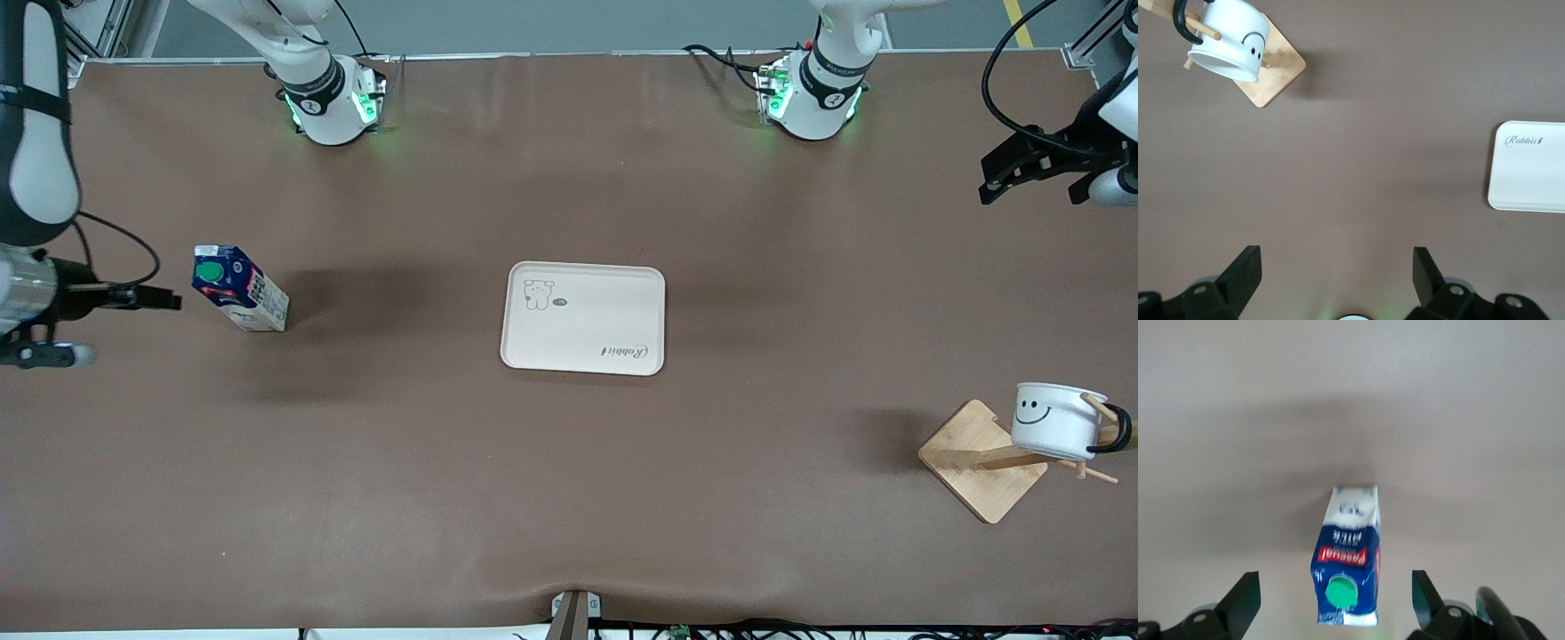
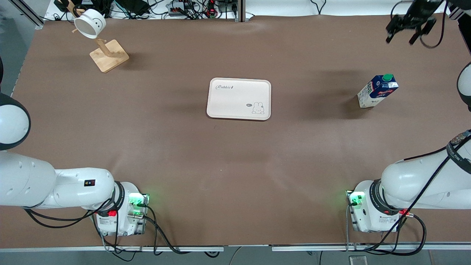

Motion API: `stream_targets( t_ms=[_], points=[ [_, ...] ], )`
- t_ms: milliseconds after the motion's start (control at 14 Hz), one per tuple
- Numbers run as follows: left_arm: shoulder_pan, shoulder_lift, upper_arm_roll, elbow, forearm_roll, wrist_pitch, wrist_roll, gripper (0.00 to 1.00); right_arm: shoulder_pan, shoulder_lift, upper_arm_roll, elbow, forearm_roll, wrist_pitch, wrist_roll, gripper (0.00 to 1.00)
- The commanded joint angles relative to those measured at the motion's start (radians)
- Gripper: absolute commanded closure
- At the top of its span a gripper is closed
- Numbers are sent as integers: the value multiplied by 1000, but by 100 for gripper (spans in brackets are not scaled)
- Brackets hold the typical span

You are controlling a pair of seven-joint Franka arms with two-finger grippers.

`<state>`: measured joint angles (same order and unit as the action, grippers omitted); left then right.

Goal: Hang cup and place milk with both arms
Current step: 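Set the milk carton on the table and open the right gripper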

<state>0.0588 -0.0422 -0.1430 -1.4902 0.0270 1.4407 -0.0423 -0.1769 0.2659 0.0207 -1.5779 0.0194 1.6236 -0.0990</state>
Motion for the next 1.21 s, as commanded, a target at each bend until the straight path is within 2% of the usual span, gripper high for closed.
stream_targets(
  t_ms=[0, 143, 286, 500, 643, 857, 1000, 1143],
  points=[
    [-22, -35, 16, -35, -16, 1, 10, 0, 13, 55, 10, 150, -16, -45, -7, 0],
    [-27, -41, 16, -39, -16, -3, 9, 0, 20, 47, 21, 240, -6, -176, -8, 0],
    [-71, -45, 64, -39, -15, -12, 9, 0, 60, 39, 33, 349, -19, -308, 4, 0],
    [-77, -45, 75, -39, -15, -14, 9, 0, 73, -55, 36, 365, -6, -366, -7, 0],
    [-74, -44, 74, -39, -16, -14, 9, 0, 120, -138, 39, 339, -27, -393, 5, 0],
    [-74, -44, 72, -39, -16, -14, 9, 0, 122, -244, 33, 265, -30, -422, 109, 0],
    [-74, -41, 71, -41, -18, -14, 9, 0, 120, -264, 33, 230, -30, -416, 119, 0],
    [-76, -41, 68, -41, -18, -13, 4, 0, 117, -312, 33, 143, -27, -371, 131, 0]
  ],
)
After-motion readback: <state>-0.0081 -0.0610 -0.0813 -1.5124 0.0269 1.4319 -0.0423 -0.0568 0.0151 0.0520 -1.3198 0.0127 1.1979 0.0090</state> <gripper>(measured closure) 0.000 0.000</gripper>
